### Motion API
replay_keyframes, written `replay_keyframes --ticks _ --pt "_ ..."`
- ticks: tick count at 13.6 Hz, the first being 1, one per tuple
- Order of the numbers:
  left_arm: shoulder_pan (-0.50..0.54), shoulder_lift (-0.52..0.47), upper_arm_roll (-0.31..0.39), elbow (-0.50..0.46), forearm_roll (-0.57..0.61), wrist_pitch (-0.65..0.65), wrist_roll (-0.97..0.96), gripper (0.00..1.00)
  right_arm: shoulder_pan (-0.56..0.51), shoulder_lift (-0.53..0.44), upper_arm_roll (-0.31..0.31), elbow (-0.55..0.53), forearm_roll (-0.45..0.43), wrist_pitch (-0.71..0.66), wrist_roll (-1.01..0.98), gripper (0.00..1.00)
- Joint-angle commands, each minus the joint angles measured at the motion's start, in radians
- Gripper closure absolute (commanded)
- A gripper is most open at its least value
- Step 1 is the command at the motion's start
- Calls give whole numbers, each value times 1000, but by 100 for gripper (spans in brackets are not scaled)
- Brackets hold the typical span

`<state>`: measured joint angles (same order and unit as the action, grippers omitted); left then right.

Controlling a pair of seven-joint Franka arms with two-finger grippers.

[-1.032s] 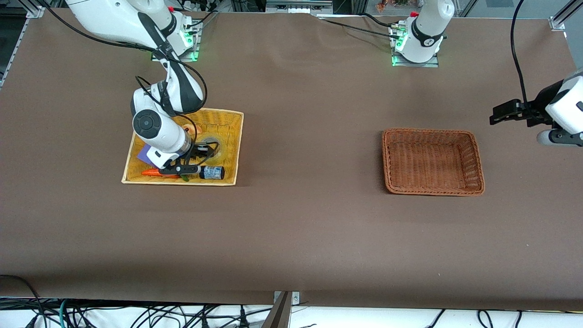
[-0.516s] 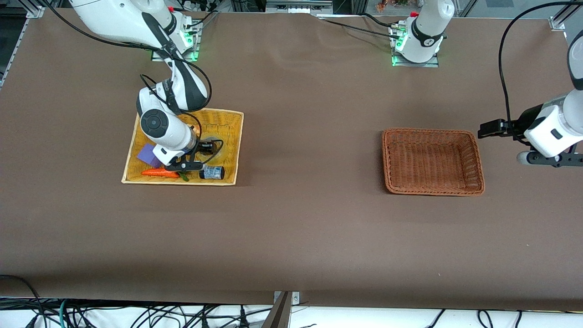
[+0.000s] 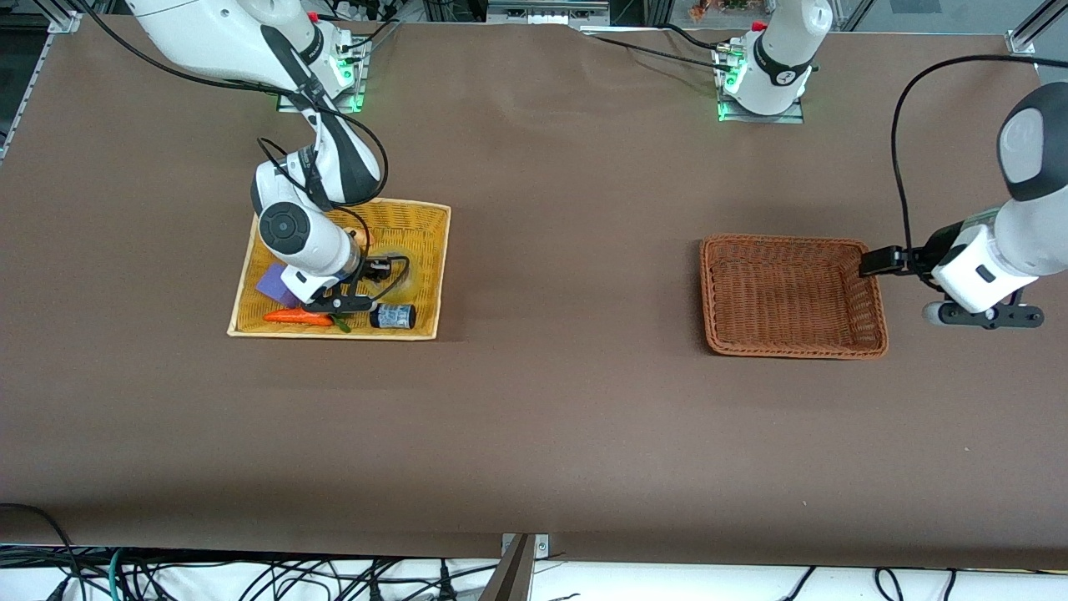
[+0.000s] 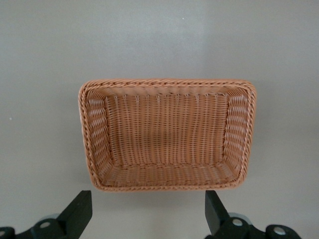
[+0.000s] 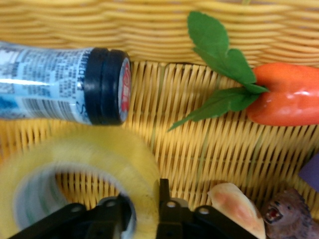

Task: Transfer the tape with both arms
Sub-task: 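Grasp the tape roll with the right gripper while the left gripper approaches the basket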

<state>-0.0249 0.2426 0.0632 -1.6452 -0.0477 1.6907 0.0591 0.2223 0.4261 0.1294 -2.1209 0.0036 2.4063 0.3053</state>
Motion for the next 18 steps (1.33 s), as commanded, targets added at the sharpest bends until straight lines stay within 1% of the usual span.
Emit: replay_keyframes --ticks 1,2,6,9,12,16,18 --pt "-1 12 -5 -39 14 61 -7 0 -4 -21 9 2 1 -12 -6 100" --pt "-1 12 -5 -48 12 76 -5 0 -4 -24 9 18 -1 -36 -8 100" --pt "-1 12 -5 -97 12 139 -7 0 -4 -32 7 175 -5 -264 -15 100" --pt "-6 12 -6 -140 8 196 -7 0 -4 -43 7 257 -5 -354 -32 100" --pt "-9 11 -8 -188 5 257 -7 0 -4 -64 6 327 -5 -407 -77 100" --pt "-9 12 -20 -222 5 296 -10 0 -4 -70 9 464 -5 -582 -90 100" --pt "-10 14 -22 -223 5 297 -10 0 -4 -96 9 509 1 -659 -94 100"
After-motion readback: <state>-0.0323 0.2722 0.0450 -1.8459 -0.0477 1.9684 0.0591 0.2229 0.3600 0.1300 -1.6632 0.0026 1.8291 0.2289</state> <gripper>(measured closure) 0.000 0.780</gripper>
